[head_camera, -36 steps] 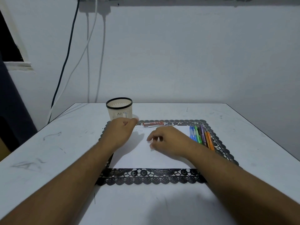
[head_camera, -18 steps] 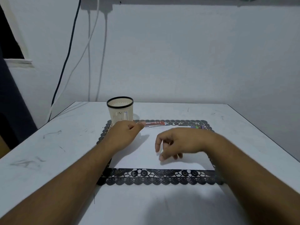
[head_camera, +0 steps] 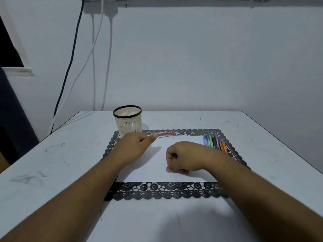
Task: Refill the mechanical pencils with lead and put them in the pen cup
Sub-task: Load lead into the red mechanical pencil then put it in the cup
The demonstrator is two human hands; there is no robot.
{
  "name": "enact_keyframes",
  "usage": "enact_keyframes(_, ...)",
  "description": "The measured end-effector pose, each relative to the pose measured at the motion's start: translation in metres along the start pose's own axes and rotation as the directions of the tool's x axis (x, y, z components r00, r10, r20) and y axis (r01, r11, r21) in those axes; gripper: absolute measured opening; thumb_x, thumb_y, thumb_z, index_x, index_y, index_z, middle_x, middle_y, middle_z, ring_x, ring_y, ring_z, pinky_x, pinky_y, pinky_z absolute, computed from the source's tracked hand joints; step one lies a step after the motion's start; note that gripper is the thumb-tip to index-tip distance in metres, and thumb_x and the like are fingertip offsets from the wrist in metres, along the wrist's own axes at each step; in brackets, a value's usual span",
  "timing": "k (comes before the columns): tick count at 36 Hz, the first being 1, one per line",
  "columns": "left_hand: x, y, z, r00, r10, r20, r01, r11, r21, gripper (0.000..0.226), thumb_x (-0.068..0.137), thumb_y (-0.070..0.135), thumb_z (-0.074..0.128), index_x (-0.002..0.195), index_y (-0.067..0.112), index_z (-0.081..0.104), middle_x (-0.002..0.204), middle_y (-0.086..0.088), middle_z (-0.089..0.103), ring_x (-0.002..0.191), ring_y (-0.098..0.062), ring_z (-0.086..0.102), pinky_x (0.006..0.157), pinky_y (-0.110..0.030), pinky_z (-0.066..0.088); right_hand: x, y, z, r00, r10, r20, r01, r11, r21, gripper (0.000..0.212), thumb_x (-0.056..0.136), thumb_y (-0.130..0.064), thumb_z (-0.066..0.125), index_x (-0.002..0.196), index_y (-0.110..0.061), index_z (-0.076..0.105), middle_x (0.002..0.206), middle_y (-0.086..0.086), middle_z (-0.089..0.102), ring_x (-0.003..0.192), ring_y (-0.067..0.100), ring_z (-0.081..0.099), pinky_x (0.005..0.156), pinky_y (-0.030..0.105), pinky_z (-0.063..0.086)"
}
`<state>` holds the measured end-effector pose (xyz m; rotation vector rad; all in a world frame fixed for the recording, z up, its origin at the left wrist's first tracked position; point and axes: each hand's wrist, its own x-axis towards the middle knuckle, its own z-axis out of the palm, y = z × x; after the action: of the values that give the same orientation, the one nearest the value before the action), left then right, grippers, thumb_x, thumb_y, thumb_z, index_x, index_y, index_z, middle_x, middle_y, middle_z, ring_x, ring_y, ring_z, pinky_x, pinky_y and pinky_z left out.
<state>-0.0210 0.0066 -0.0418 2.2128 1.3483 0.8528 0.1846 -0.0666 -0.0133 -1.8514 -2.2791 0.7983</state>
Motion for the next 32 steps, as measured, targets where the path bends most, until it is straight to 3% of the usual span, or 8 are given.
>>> enact_keyframes(8,0.002,-0.007,0.004,0.999,0.029,0.04,-0.027,0.999,-0.047,0.067,0.097,0.07,0.047,0.064,0.013,0.036,0.06,0.003,0.036,0.054,-0.013,0.032,0.062,-0.034,0.024,-0.002,-0.001,-0.003,0.998,0.058,-0.041,-0.059,0.998,-0.017,0.005,0.091,-0.012,0.064,0.091,-0.012,0.069,0.065,-0.004,0.07,0.055,0.011,0.06,0.07,0.032,0.054)
enact_keyframes(10,0.003,-0.008,0.004,0.998,0.035,0.049,-0.033,0.998,-0.048,0.069,0.096,0.072,0.047,0.065,0.01,0.038,0.061,0.002,0.036,0.055,-0.013,0.033,0.063,-0.034,0.025,-0.003,-0.004,-0.002,0.996,0.058,-0.072,-0.062,0.997,-0.053,0.009,0.092,-0.014,0.06,0.089,-0.016,0.068,0.065,-0.007,0.068,0.057,0.009,0.057,0.068,0.031,0.051)
enact_keyframes(15,0.004,-0.009,0.005,0.997,0.06,0.044,-0.059,0.998,-0.038,0.075,0.088,0.079,0.043,0.065,0.008,0.041,0.06,0.002,0.039,0.055,-0.013,0.035,0.062,-0.034,0.027,0.0,-0.007,0.003,0.989,0.064,-0.134,-0.076,0.993,-0.087,0.02,0.095,-0.029,0.072,0.081,-0.02,0.061,0.078,-0.007,0.062,0.072,0.011,0.055,0.064,0.029,0.042)
enact_keyframes(21,0.005,-0.009,0.005,0.998,0.046,0.039,-0.045,0.999,-0.024,0.083,0.08,0.087,0.037,0.066,0.006,0.044,0.06,0.001,0.041,0.055,-0.013,0.037,0.062,-0.034,0.028,-0.002,-0.007,0.0,0.982,0.09,-0.166,-0.102,0.993,-0.063,0.004,0.094,-0.01,0.066,0.091,-0.013,0.065,0.079,-0.004,0.065,0.067,0.011,0.057,0.065,0.029,0.048)
enact_keyframes(22,0.005,-0.01,0.006,0.998,0.045,0.039,-0.044,0.999,-0.026,0.084,0.079,0.088,0.037,0.067,0.005,0.045,0.061,0.001,0.042,0.055,-0.014,0.037,0.062,-0.034,0.028,-0.003,-0.008,-0.001,0.981,0.096,-0.168,-0.11,0.991,-0.076,0.001,0.093,-0.011,0.066,0.093,-0.012,0.066,0.083,-0.002,0.066,0.07,0.013,0.059,0.066,0.03,0.049)
enact_keyframes(26,0.005,-0.01,0.006,0.999,0.037,0.033,-0.036,0.999,-0.041,0.082,0.086,0.083,0.042,0.07,0.003,0.047,0.062,0.0,0.042,0.056,-0.014,0.037,0.062,-0.034,0.028,-0.003,-0.007,-0.003,0.978,0.152,-0.145,-0.167,0.98,-0.105,0.023,0.094,-0.021,0.069,0.1,0.0,0.073,0.097,0.014,0.076,0.088,0.027,0.07,0.079,0.037,0.056)
enact_keyframes(29,0.005,-0.01,0.006,0.999,0.041,0.029,-0.04,0.999,-0.034,0.076,0.094,0.074,0.046,0.071,0.001,0.048,0.062,0.0,0.041,0.056,-0.013,0.037,0.063,-0.033,0.028,-0.003,-0.006,-0.004,0.979,0.152,-0.135,-0.17,0.977,-0.131,0.024,0.096,-0.023,0.069,0.089,-0.001,0.073,0.09,0.017,0.077,0.073,0.023,0.063,0.083,0.038,0.057)
enact_keyframes(32,0.005,-0.01,0.006,0.998,0.05,0.036,-0.049,0.998,-0.03,0.083,0.085,0.084,0.04,0.069,0.003,0.048,0.06,0.001,0.041,0.054,-0.013,0.037,0.062,-0.034,0.029,-0.003,-0.006,-0.005,0.983,0.146,-0.112,-0.161,0.977,-0.141,0.023,0.098,-0.024,0.068,0.081,-0.01,0.068,0.078,0.01,0.071,0.07,0.02,0.058,0.085,0.036,0.056)
